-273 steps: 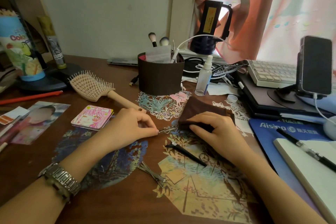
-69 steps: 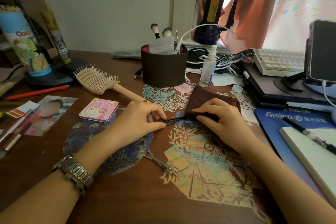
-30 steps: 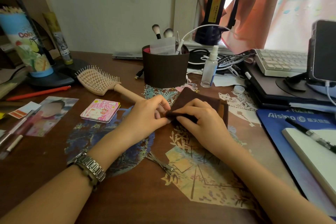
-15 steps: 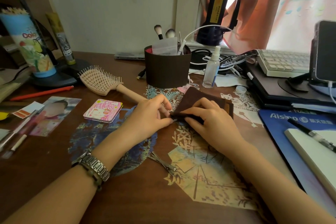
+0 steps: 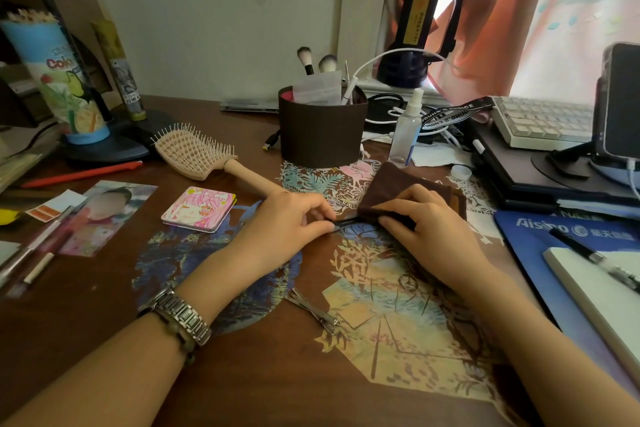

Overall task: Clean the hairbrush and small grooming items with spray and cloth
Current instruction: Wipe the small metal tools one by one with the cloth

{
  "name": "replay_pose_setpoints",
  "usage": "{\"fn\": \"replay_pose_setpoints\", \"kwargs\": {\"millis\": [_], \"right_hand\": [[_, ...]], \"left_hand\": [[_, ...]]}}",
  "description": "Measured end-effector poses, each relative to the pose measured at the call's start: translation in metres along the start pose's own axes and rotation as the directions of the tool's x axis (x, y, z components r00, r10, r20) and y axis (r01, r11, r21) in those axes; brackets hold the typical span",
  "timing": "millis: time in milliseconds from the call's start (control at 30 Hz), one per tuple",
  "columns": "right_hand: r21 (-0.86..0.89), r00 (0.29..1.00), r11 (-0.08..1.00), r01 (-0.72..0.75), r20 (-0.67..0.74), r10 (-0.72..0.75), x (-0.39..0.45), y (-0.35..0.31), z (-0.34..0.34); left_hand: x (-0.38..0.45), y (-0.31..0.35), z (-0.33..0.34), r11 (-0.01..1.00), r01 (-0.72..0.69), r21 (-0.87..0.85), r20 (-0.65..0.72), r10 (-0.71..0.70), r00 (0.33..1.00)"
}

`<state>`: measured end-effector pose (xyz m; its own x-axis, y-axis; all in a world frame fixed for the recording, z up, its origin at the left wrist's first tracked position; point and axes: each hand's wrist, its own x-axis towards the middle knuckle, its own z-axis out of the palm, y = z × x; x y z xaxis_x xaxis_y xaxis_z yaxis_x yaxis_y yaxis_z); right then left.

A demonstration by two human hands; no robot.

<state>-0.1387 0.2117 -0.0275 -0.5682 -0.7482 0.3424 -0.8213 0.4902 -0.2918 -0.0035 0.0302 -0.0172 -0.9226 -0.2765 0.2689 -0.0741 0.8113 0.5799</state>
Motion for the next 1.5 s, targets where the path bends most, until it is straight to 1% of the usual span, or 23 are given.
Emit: {"fn": "replay_pose_setpoints", "kwargs": {"millis": [133,300,500,633,833,1033,1200,1333,1500], "right_hand": [[0.025,1.0,1.0,-0.013,-0.006,0.013,-0.001,0.001,-0.001],[0.052,1.0,0.999,-0.015,0.019,0.014,0.0,0.004,-0.003],[0.057,1.0,0.998,-0.011,0.029,0.009,-0.001,0.004,-0.004],[0.062,1.0,0.998,-0.015,0.02,0.014,-0.001,0.004,-0.003],[0.079,1.0,0.997,-0.016,0.006,0.015,-0.002,0.005,-0.003],[0.075,1.0,0.997,-0.011,0.005,0.011,-0.002,0.004,-0.003],[0.069,1.0,0.998,-0.012,0.004,0.012,-0.002,0.004,-0.003],[0.067,1.0,0.998,-0.011,0.009,0.011,-0.002,0.003,-0.002],[0.068,1.0,0.998,-0.015,0.014,0.014,-0.002,0.003,-0.003]], "left_hand": [[-0.002,0.0,-0.003,1.0,0.007,-0.007,0.018,-0.006,1.0],[-0.01,-0.001,-0.012,1.0,0.005,-0.024,0.043,-0.004,0.999],[-0.013,-0.005,-0.021,0.999,0.041,0.032,0.082,-0.043,0.996],[-0.012,-0.007,-0.02,0.998,0.057,0.018,0.104,-0.058,0.993],[-0.013,-0.008,-0.018,0.994,0.024,0.111,0.076,-0.032,0.997],[-0.012,-0.01,-0.016,0.993,0.048,0.104,0.025,-0.051,0.998],[-0.013,-0.009,-0.015,0.99,0.007,0.138,0.024,-0.01,1.0],[-0.012,-0.008,-0.016,0.993,-0.007,0.12,-0.035,0.012,0.999],[-0.013,-0.007,-0.014,0.996,-0.052,0.077,0.014,0.051,0.999]]}}
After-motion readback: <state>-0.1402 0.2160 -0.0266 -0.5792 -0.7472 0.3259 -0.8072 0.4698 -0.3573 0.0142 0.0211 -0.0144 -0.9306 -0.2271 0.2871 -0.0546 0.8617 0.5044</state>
